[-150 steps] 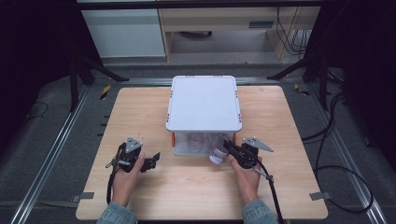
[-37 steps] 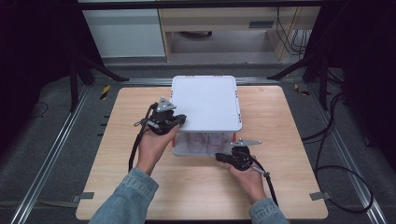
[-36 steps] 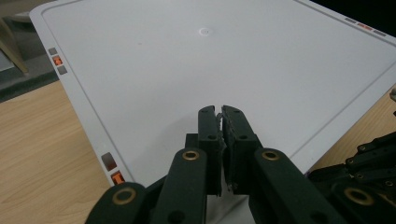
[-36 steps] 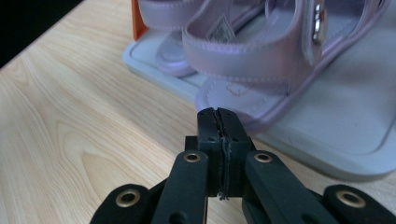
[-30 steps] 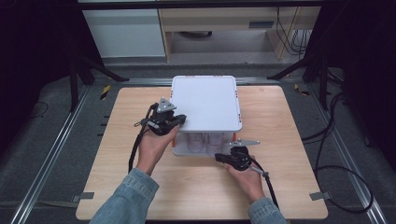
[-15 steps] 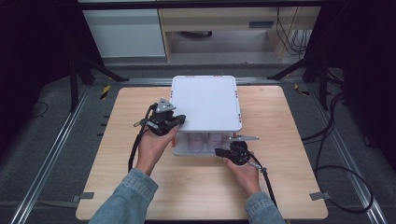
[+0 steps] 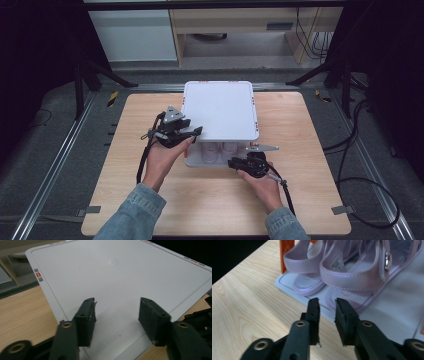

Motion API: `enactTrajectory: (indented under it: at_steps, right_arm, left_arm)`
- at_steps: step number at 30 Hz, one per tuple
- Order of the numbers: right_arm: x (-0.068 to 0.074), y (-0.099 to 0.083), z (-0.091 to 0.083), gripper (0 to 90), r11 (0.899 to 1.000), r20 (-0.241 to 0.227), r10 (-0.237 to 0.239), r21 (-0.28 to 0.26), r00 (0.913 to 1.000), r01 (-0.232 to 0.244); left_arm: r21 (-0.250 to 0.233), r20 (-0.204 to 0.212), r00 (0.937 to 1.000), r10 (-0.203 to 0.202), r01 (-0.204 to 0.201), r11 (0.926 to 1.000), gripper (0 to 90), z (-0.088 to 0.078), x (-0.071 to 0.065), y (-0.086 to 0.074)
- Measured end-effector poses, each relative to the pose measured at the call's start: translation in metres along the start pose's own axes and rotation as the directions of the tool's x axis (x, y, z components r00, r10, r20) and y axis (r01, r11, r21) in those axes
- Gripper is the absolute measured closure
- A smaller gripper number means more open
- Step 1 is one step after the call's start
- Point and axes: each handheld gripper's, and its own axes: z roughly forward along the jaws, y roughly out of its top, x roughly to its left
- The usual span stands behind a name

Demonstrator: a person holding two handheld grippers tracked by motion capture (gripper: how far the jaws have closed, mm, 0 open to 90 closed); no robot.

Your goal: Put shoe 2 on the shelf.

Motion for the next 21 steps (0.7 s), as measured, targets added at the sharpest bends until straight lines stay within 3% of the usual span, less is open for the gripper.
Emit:
enactTrajectory:
  at_steps: [3,7,13,16,21]
  right_arm:
    - [0.003,0.001,-0.004,60.1,1.000,0.004,-0.011,-0.011,0.9999,0.011]
    - [0.006,0.003,-0.015,37.7,0.999,0.035,-0.043,-0.016,0.9984,0.044]
    - [-0.004,0.001,-0.045,19.6,0.995,0.140,-0.085,-0.038,0.9865,0.091]
    - [-0.017,-0.001,-0.058,14.0,0.995,0.179,-0.078,-0.044,0.9808,0.087]
    - [-0.035,-0.010,-0.070,11.1,0.995,0.210,-0.071,-0.050,0.9752,0.083]
  left_arm:
    - [-0.031,-0.009,1.0000,0.002,-0.002,0.9995,29.7,-0.006,0.000,0.000]
    - [-0.061,-0.027,0.9995,0.016,-0.017,0.9980,18.6,-0.018,0.003,-0.002]
    - [-0.103,-0.063,0.9980,-0.003,-0.004,0.9947,8.0,-0.044,0.017,-0.019]
    - [-0.092,-0.072,0.9974,0.001,-0.008,0.9957,5.7,-0.052,0.024,-0.031]
    - [-0.029,-0.087,0.9962,0.002,-0.005,0.9996,5.1,-0.053,0.034,-0.062]
